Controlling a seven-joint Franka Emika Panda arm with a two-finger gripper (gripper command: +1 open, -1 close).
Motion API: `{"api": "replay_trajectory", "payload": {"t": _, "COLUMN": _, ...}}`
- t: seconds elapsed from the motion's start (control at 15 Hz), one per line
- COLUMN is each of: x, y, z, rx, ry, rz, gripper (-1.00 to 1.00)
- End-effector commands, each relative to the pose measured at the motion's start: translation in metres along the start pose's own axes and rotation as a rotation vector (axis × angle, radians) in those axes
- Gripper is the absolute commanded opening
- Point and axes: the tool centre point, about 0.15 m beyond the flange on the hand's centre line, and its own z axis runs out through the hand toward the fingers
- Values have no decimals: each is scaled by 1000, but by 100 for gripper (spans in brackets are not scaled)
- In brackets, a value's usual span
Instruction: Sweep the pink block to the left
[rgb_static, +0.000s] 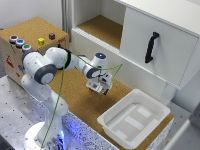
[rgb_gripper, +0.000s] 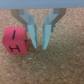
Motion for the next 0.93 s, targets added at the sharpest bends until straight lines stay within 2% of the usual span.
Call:
{"api": "replay_trajectory", "payload": {"t": 0.0, "x": 3, "y": -47, "z": 4, "rx": -46, "ry": -112, "rz": 8, "gripper": -100}}
{"api": "replay_trajectory", "payload": {"t": 0.13, "x": -1, "y": -57, "z": 4, "rx": -41, "ry": -125, "rz": 24, "gripper": -100}}
{"api": "replay_trajectory", "payload": {"t": 0.33, "x": 1, "y": -72, "z": 8, "rx": -13, "ry": -103, "rz": 19, "gripper": -100}}
{"api": "replay_trajectory", "payload": {"t": 0.47, "x": 5, "y": -80, "z": 12, "rx": -37, "ry": -95, "rz": -18, "gripper": -100}}
{"api": "replay_trajectory", "payload": {"t": 0.87, "x": 2, "y": -59, "z": 20, "rx": -16, "ry": -20, "rz": -1, "gripper": -100}}
